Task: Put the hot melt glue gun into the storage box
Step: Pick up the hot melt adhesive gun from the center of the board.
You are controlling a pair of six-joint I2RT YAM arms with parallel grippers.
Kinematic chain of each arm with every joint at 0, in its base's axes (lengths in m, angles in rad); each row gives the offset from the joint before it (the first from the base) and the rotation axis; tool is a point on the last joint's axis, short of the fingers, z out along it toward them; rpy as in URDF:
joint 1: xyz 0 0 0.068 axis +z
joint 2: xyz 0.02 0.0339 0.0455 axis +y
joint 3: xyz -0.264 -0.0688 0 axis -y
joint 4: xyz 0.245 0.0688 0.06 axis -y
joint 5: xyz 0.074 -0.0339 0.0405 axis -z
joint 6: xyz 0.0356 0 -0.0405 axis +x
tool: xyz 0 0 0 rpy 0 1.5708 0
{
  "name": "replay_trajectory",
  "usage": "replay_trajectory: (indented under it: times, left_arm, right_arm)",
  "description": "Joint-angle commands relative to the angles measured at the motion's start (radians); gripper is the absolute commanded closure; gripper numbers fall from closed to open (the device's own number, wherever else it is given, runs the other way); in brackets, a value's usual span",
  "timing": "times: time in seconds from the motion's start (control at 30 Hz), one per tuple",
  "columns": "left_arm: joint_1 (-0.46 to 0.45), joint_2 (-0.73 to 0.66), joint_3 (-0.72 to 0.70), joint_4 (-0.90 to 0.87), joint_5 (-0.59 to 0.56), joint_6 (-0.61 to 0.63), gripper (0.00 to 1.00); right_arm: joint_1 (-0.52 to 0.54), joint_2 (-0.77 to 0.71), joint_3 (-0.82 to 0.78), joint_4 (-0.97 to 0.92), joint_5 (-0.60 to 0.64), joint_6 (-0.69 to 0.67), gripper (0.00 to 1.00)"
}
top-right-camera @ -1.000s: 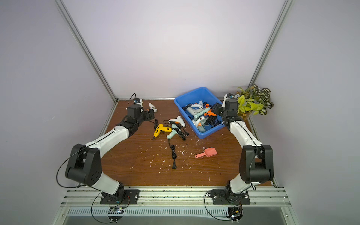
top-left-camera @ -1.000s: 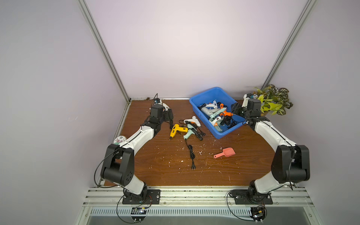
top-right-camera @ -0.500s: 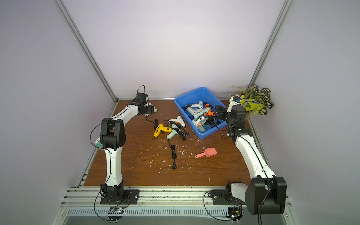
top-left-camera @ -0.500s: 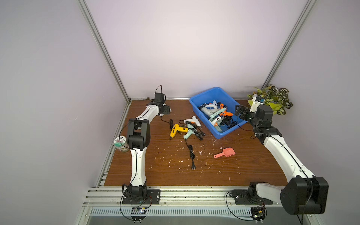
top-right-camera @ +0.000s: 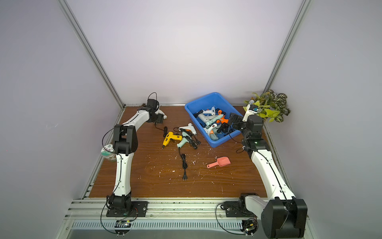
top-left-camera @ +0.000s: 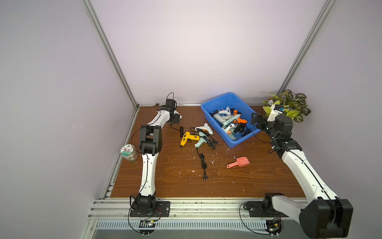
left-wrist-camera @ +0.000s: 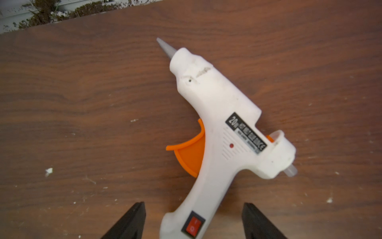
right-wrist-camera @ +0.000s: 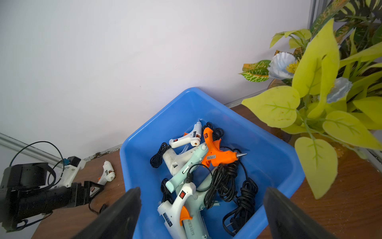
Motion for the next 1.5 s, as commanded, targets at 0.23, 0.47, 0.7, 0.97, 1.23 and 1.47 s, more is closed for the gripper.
replay_trajectory:
  times: [0.23,0.47,0.7,0.97,1.23,1.47]
  left_arm:
    - [0.01,0.083,0.078,-0.045,0.003,0.024,0.34]
    - [0.01,0.061,0.038,-0.045,0.003,0.003,0.64]
    - [0.01,-0.01,-0.032,-0.044,-0.036,-0.016,0.91]
    - [0.01,-0.145,-0.1,-0.019,-0.115,-0.064,1.0]
    - [0.01,-0.443,-0.333,0.217,-0.137,-0.107,1.0]
    - [0.011,-0.747,-0.595,0.454,-0.058,-0.113,1.0]
  right_arm:
    - [-0.002,-0.008,0.008,0.041,-0.006,0.004,0.0]
    - [-0.002,-0.023,0.004,0.044,-0.009,0.009,0.0]
    - [-0.001,-0.038,-0.002,0.053,-0.029,0.022,0.01]
    - [-0.002,-0.078,-0.058,0.133,-0.07,0.052,0.0]
    - [-0.002,-0.094,-0.085,0.195,-0.147,0.08,0.0]
    - [-0.002,-0.042,-0.083,0.251,-0.282,0.115,0.0]
